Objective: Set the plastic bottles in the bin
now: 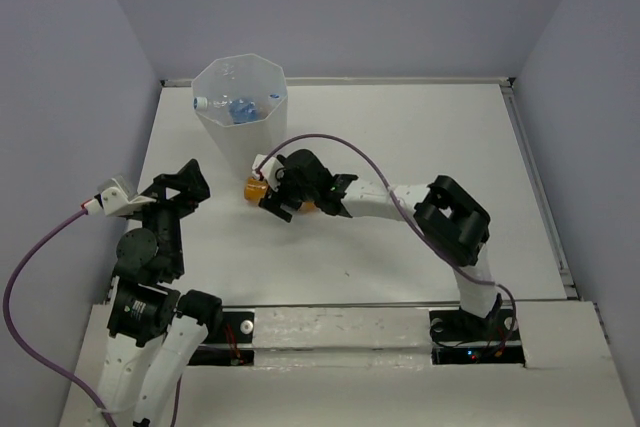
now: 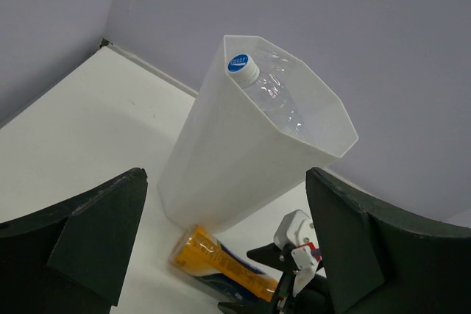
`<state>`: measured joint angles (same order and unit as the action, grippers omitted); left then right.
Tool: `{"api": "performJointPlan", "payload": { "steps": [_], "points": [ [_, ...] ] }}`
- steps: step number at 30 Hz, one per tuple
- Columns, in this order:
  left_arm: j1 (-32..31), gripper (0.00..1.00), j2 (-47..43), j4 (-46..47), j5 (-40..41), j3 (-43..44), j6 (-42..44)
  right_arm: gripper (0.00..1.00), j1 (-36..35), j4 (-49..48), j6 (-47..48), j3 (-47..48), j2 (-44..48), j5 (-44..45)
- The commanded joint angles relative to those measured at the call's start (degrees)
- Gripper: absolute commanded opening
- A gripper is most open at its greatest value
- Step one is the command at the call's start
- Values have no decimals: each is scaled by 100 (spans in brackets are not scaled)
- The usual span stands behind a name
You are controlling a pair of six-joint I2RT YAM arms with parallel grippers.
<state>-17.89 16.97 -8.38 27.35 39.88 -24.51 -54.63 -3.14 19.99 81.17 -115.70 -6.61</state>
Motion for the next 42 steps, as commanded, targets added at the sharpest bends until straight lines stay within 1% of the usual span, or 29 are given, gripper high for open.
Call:
{"api": "performJointPlan", "payload": {
  "steps": [1,9,14,18,21,23,24,25,26,28,31,32,33,35,36,38,39,42],
  "points": [
    [-4,99,-27,276,-46,20,17,90,23,-583,84,452,-224,292],
    [-13,99,-36,284,-90,11,-1,93,-83,-513,128,1172,-989,354],
    [-13,99,-36,284,-99,2,8,93,-275,-83,233,1709,-1551,441],
    [-21,99,-54,276,-90,2,-1,93,-443,164,427,2043,-1763,591],
    [-13,99,-62,284,-90,2,-1,88,-584,226,445,2157,-1860,626],
    [-13,99,-62,276,-90,3,-1,83,-697,226,418,2184,-1860,626],
    [-13,99,-71,284,-90,2,-1,72,-698,234,383,2219,-1834,626],
    [-21,99,-80,276,-90,11,-10,67,-759,235,366,2237,-1816,626],
    [-13,99,-71,276,-81,11,-1,62,-820,235,331,2254,-1746,844],
    [-13,99,-71,276,-64,3,-1,51,-882,235,295,2246,-1614,925],
    [-13,99,-106,276,-28,20,17,47,-883,191,129,2141,-1097,1030],
    [-13,99,-106,276,6,20,25,46,-883,-1,15,1914,-886,1039],
    [-13,99,-124,267,15,20,25,45,-883,-151,-21,1746,-379,1057],
    [-13,99,-133,267,16,20,25,41,-883,-528,-152,1291,177,1004],
    [-13,99,-141,267,16,11,25,38,-883,-643,-188,1166,727,978],
    [-22,99,-150,267,-11,20,17,33,-883,-915,-232,981,1214,916],
    [-13,99,-150,267,-19,20,17,32,-883,-1134,-302,928,1591,846],
    [-22,99,-194,276,-46,11,-1,31,-734,-1461,-496,1243,1901,705]
  ]
}}
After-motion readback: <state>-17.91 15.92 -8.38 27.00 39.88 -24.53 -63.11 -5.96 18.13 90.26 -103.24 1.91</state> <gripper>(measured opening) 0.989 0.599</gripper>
